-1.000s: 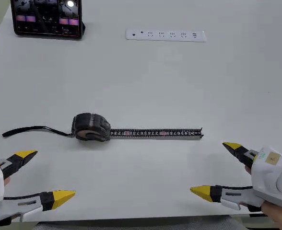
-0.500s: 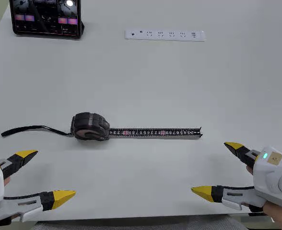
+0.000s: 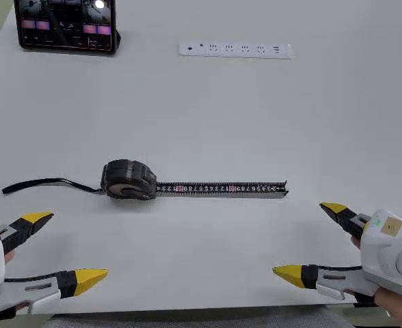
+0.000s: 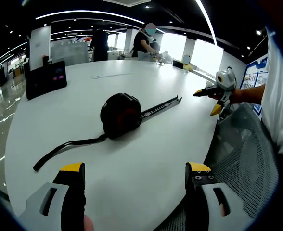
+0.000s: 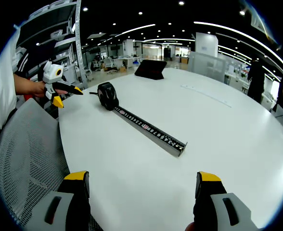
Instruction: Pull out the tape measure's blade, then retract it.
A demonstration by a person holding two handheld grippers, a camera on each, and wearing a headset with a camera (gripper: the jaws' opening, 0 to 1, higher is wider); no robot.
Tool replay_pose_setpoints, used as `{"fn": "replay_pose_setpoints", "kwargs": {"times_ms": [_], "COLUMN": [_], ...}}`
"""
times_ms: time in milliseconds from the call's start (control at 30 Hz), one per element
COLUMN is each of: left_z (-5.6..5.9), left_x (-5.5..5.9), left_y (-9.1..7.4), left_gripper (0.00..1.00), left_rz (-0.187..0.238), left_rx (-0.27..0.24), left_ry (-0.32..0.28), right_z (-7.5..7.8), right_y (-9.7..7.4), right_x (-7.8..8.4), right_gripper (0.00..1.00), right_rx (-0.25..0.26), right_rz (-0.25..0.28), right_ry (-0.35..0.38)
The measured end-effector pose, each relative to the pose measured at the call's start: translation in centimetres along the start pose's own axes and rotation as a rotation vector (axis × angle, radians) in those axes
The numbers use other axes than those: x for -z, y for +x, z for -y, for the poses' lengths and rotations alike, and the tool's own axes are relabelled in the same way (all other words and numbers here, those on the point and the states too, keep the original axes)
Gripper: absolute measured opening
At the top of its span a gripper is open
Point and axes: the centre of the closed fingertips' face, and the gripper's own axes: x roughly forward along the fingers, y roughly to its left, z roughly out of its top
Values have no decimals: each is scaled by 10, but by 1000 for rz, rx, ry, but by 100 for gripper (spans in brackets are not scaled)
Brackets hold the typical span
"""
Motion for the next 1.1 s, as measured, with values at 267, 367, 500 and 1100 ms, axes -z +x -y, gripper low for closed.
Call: {"fn": "replay_pose_setpoints", "kwargs": {"times_ms": [267,367,500,1100], "left_z": [-1,-1,-1,4], "left_x": [-1,-1,0,-23], "left_y": [0,0,0,29], "left_gripper": [84,84,83,83], "left_rz": [0,-1,-7,6], "left_rx": [-3,-3,0,17], "left_ry": [0,0,6,18], "right_z": [1,1,1,17], "right_y": [0,0,0,9], "right_x": [-2,-3,-2,-8], "right_gripper": [90,90,90,89], "right_rx": [3,2,0,-10], "right_rz": [5,6,5,-4], "right_ry": [0,0,0,-29]}}
